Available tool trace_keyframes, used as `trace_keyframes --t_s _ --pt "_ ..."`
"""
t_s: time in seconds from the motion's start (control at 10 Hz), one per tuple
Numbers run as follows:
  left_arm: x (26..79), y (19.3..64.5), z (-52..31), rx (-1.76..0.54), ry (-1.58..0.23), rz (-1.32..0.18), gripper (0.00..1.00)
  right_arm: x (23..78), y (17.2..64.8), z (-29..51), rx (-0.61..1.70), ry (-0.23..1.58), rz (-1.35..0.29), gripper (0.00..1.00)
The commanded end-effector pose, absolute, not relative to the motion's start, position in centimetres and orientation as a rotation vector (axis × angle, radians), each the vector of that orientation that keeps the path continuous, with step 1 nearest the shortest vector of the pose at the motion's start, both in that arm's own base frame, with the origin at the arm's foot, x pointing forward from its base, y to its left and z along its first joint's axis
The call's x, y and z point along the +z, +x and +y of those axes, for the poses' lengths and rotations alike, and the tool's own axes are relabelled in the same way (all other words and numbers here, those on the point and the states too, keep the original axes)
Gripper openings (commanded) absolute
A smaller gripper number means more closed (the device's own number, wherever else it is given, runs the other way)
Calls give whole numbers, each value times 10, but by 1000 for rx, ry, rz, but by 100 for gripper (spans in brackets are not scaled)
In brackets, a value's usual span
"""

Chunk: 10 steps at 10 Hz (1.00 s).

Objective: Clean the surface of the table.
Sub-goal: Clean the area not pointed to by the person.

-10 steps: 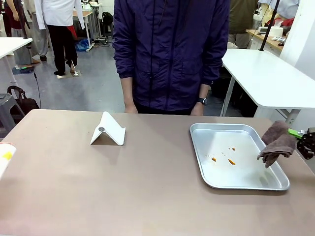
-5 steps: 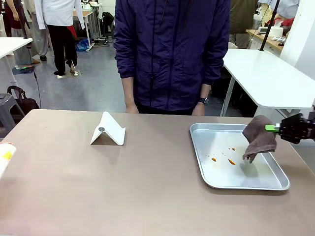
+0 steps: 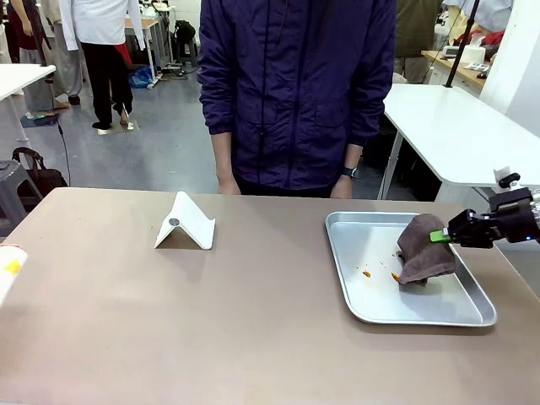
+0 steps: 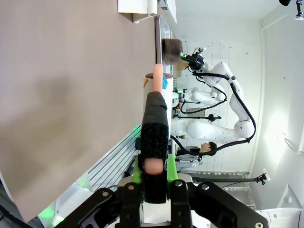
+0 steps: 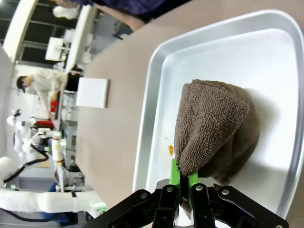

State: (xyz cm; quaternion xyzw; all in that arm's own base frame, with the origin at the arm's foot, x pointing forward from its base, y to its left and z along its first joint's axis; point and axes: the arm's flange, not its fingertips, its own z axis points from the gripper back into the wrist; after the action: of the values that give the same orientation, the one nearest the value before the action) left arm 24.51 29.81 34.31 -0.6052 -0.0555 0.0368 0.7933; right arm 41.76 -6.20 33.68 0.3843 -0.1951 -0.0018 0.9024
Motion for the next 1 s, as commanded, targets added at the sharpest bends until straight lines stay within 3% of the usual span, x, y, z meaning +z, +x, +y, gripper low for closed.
trace_keyframes --t_s 0.0,0.9 --pt "347 245 295 94 -1302 -116 22 335 433 -58 5 709 -372 0" --pt "347 245 295 94 -1302 -116 22 266 469 24 99 661 -210 0"
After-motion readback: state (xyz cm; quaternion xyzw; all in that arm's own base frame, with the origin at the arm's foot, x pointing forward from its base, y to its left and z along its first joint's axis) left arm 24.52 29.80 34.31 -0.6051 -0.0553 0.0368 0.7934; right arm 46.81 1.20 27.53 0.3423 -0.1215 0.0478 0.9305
